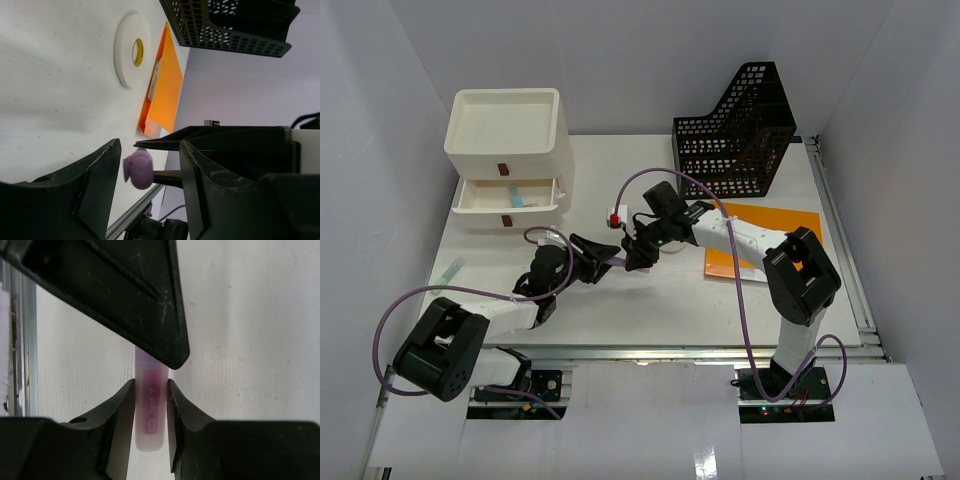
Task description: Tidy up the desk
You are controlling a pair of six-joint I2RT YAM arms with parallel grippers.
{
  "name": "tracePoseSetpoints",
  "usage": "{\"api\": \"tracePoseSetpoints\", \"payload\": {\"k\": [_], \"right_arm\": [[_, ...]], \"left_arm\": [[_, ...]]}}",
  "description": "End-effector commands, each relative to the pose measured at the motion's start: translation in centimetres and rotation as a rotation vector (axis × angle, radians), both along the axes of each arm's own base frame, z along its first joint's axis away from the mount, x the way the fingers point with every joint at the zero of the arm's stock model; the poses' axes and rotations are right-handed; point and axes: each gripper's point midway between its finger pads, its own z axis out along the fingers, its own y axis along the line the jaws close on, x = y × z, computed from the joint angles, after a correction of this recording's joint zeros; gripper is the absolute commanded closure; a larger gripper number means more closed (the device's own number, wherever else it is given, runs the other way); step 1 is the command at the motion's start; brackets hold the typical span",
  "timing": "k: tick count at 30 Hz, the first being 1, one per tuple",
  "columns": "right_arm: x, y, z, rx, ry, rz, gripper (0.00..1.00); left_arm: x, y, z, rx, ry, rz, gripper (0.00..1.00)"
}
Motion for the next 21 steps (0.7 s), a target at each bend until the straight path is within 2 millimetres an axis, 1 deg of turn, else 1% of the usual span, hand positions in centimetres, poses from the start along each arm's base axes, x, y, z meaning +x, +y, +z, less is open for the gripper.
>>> {"api": "tracePoseSetpoints", "payload": {"k": [1,3,6,8,9,11,14,17,18,20,21], "right_arm": [[1.5,1.1,3.4,0.081,0.015,-0.163,0.92],[1.5,1.2,3.8,0.101,0.030,-0.189,0.92],[1.2,1.2,4.0,0.114,0.056,-0.214,0.92],[1.3,1.2,3.9,0.117,0.063,-0.228,0.91],[1.2,1.2,3.9,0.117,0.067,-0.226,0.90],[0.9,1.3,3.8,0.120,0.082,-0.216,0.79],[0.6,1.4,3.9,0.126,0.093,-0.204,0.53],[0.5,1.0,4.3,0.133,0.088,-0.198,0.39],[0.5,0.9,4.4,0.135,0.086,-0.197,0.34],[0.7,-0.3,4.9,0.150,0.074,-0.192,0.17],[1.0,-1.0,5.6,0.169,0.062,-0.186,0.09]], "left_arm": [[1.8,-0.2,1.0,0.017,-0.046,0.068,0.45],[2.2,-0.2,0.7,0.048,-0.043,0.080,0.47],[2.5,-0.5,0.8,0.066,-0.054,0.071,0.48],[2.8,-0.8,1.1,0.074,-0.064,0.069,0.53],[3.0,-0.8,1.2,0.078,-0.067,0.069,0.53],[3.1,-1.1,1.4,0.088,-0.075,0.063,0.63],[3.2,-1.1,2.0,0.099,-0.090,0.061,0.73],[3.1,-0.6,2.6,0.114,-0.104,0.074,0.82],[3.1,-0.5,2.8,0.119,-0.109,0.080,0.83],[3.1,0.1,3.5,0.147,-0.124,0.095,0.84],[3.3,0.6,4.0,0.173,-0.136,0.115,0.85]]}}
